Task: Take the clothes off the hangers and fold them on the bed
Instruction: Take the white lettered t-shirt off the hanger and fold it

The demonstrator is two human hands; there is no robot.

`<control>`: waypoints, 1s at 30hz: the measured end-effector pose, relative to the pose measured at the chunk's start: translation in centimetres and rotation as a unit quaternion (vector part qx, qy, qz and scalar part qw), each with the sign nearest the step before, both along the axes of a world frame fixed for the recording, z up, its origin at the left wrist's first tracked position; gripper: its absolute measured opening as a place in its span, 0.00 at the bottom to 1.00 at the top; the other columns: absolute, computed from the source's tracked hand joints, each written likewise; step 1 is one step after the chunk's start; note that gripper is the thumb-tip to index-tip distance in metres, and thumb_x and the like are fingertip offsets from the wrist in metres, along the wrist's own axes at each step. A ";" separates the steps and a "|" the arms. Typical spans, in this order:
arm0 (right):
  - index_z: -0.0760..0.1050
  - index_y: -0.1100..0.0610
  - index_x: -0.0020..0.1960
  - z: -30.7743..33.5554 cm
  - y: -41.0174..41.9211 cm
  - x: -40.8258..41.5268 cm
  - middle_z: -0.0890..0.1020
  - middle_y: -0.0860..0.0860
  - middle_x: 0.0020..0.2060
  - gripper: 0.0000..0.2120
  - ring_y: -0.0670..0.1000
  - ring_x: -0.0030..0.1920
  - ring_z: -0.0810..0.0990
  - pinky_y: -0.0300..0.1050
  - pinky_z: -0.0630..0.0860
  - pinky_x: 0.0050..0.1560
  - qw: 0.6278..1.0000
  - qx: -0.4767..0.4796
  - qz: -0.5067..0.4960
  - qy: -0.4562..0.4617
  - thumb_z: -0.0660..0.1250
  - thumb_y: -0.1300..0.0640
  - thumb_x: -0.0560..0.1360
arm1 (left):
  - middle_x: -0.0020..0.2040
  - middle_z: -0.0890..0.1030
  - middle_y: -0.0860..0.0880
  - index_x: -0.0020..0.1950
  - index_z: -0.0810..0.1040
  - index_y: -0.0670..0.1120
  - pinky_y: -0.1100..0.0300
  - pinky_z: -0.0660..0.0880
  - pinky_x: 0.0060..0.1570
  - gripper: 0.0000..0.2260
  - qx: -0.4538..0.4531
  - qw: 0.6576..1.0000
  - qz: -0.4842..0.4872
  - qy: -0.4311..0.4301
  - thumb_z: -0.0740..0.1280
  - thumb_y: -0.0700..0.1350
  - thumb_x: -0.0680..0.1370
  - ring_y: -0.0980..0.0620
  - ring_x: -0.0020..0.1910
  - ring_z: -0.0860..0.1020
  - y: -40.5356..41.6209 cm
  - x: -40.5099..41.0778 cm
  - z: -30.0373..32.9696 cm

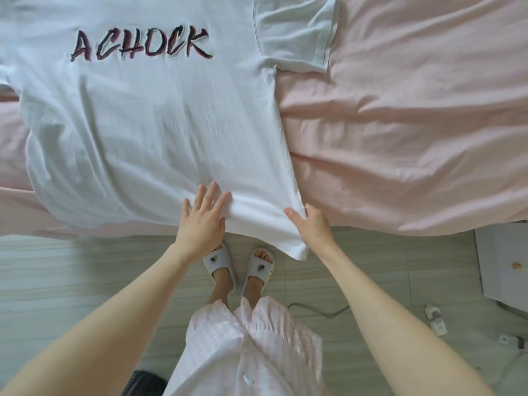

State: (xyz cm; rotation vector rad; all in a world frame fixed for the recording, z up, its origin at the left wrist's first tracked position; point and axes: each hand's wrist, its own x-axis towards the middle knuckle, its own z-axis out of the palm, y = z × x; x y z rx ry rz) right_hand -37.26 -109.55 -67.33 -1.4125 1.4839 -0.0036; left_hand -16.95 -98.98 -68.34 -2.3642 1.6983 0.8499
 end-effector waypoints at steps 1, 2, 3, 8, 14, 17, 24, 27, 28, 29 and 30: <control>0.69 0.61 0.39 0.2 -0.1 -0.2 0.71 0.51 0.32 0.17 0.50 0.33 0.68 0.44 0.61 0.32 1.000 0.018 0.021 0.007 0.66 0.49 0.76 | 0.78 0.44 0.46 0.77 0.52 0.51 0.40 0.47 0.72 0.26 0.002 1.000 -0.001 0.000 0.56 0.42 0.80 0.42 0.76 0.42 0.3 -0.1 -0.1; 0.68 0.61 0.37 0.3 -0.1 -0.6 0.69 0.52 0.31 0.18 0.50 0.32 0.66 0.44 0.60 0.31 0.999 0.030 0.036 0.019 0.66 0.48 0.76 | 0.78 0.44 0.45 0.77 0.52 0.51 0.40 0.47 0.72 0.26 0.003 1.000 -0.001 0.001 0.56 0.42 0.80 0.42 0.76 0.42 0.6 -0.2 -0.3; 0.66 0.60 0.34 0.2 -0.1 -1.2 0.67 0.51 0.30 0.19 0.50 0.31 0.64 0.44 0.58 0.31 0.998 0.039 0.045 0.031 0.65 0.49 0.77 | 0.78 0.43 0.45 0.77 0.52 0.51 0.40 0.48 0.72 0.26 0.003 1.000 0.001 0.003 0.57 0.42 0.80 0.42 0.76 0.41 0.8 -0.3 -0.3; 0.56 0.55 0.31 0.0 0.4 -1.1 0.60 0.49 0.27 0.22 0.48 0.29 0.59 0.46 0.54 0.33 0.994 0.007 -0.110 0.018 0.54 0.50 0.81 | 0.78 0.40 0.45 0.76 0.52 0.53 0.39 0.50 0.71 0.28 -0.001 1.000 0.000 0.013 0.57 0.40 0.79 0.41 0.76 0.39 1.3 -1.2 -0.9; 0.57 0.54 0.31 -0.4 1.6 -1.6 0.66 0.50 0.25 0.22 0.55 0.31 0.66 0.48 0.58 0.32 0.981 -0.140 0.033 0.133 0.53 0.47 0.81 | 0.77 0.36 0.47 0.77 0.41 0.53 0.40 0.39 0.71 0.31 0.036 0.999 -0.026 0.000 0.56 0.42 0.80 0.42 0.75 0.34 2.4 -2.1 -1.4; 0.63 0.58 0.37 -1.6 2.3 -4.1 0.75 0.57 0.32 0.19 0.58 0.37 0.71 0.49 0.63 0.35 0.969 -0.117 0.094 0.197 0.55 0.46 0.81 | 0.78 0.39 0.49 0.78 0.45 0.53 0.44 0.44 0.73 0.28 0.071 0.994 -0.072 0.044 0.55 0.44 0.81 0.43 0.76 0.38 2.5 -2.0 -1.6; 0.70 0.62 0.57 -0.3 2.7 -2.5 0.78 0.61 0.55 0.12 0.62 0.56 0.76 0.49 0.71 0.50 0.956 -0.057 0.116 0.263 0.56 0.55 0.81 | 0.76 0.58 0.45 0.74 0.64 0.46 0.49 0.60 0.71 0.20 0.123 0.980 0.033 0.152 0.53 0.41 0.81 0.47 0.76 0.55 6.4 -0.9 -1.0; 0.71 0.60 0.58 1.1 2.5 1.1 0.78 0.57 0.57 0.12 0.59 0.58 0.75 0.49 0.70 0.54 0.953 -0.135 0.141 0.233 0.55 0.56 0.81 | 0.72 0.67 0.44 0.70 0.69 0.44 0.54 0.64 0.67 0.18 0.053 0.981 0.094 0.161 0.54 0.39 0.81 0.47 0.71 0.64 7.7 1.4 -0.4; 0.71 0.60 0.59 1.4 2.7 2.7 0.77 0.56 0.58 0.12 0.58 0.59 0.73 0.49 0.69 0.56 0.951 -0.158 0.153 0.217 0.54 0.56 0.81 | 0.70 0.69 0.44 0.69 0.70 0.43 0.56 0.65 0.65 0.17 0.025 0.978 0.125 0.163 0.55 0.39 0.80 0.46 0.69 0.67 8.2 2.5 0.0; 0.72 0.59 0.60 1.5 3.0 4.4 0.76 0.55 0.59 0.13 0.56 0.60 0.72 0.50 0.68 0.58 0.949 -0.178 0.169 0.199 0.55 0.56 0.80 | 0.68 0.71 0.44 0.68 0.71 0.42 0.58 0.65 0.64 0.17 -0.004 0.973 0.162 0.163 0.56 0.38 0.80 0.46 0.67 0.69 8.7 3.7 0.3; 0.71 0.59 0.61 1.7 3.4 6.3 0.76 0.55 0.59 0.13 0.55 0.61 0.71 0.50 0.67 0.60 0.946 -0.194 0.185 0.183 0.55 0.56 0.80 | 0.66 0.72 0.44 0.67 0.72 0.42 0.58 0.65 0.62 0.16 -0.031 0.964 0.207 0.162 0.56 0.37 0.80 0.46 0.65 0.70 9.1 5.1 0.8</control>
